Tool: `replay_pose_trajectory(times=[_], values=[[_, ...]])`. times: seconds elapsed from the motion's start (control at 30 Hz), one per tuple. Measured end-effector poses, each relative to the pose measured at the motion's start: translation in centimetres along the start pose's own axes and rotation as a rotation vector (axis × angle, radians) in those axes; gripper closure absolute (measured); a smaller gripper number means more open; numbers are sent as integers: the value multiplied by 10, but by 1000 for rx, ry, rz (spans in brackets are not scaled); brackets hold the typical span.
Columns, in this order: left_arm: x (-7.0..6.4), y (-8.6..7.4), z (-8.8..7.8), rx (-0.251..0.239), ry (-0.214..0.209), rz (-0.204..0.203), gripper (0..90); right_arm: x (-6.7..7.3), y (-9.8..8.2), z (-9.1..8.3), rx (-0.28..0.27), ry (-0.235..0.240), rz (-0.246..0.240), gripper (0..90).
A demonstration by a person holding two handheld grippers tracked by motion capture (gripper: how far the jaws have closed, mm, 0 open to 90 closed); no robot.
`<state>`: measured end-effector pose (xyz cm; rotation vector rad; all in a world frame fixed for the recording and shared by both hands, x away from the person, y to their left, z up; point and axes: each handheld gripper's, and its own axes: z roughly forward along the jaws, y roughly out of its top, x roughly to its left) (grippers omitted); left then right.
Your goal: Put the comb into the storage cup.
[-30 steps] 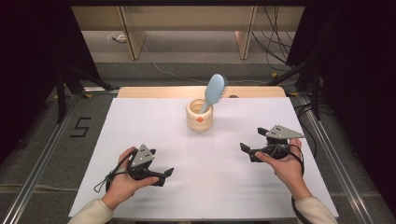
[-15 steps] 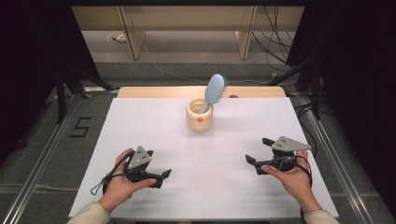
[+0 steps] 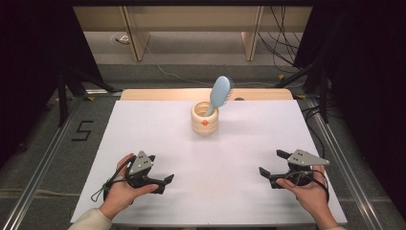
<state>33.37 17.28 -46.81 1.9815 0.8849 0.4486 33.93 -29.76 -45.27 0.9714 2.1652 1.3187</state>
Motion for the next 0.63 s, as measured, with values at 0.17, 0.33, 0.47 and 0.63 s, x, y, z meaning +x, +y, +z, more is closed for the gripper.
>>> replay_pose_trajectory(times=[0.17, 0.33, 0.47, 0.63], values=[[0, 0, 1, 3, -2, 0, 44, 0, -7, -6, -7, -10, 12, 73], [-2, 0, 2, 3, -7, 2, 44, 2, -12, -7, 1, -2, 15, 71], [-4, 0, 3, 5, -18, 13, 44, 1, -12, -6, -2, -3, 25, 73], [-4, 0, 4, 5, -17, 12, 44, 2, -12, -6, -10, -7, 27, 70]])
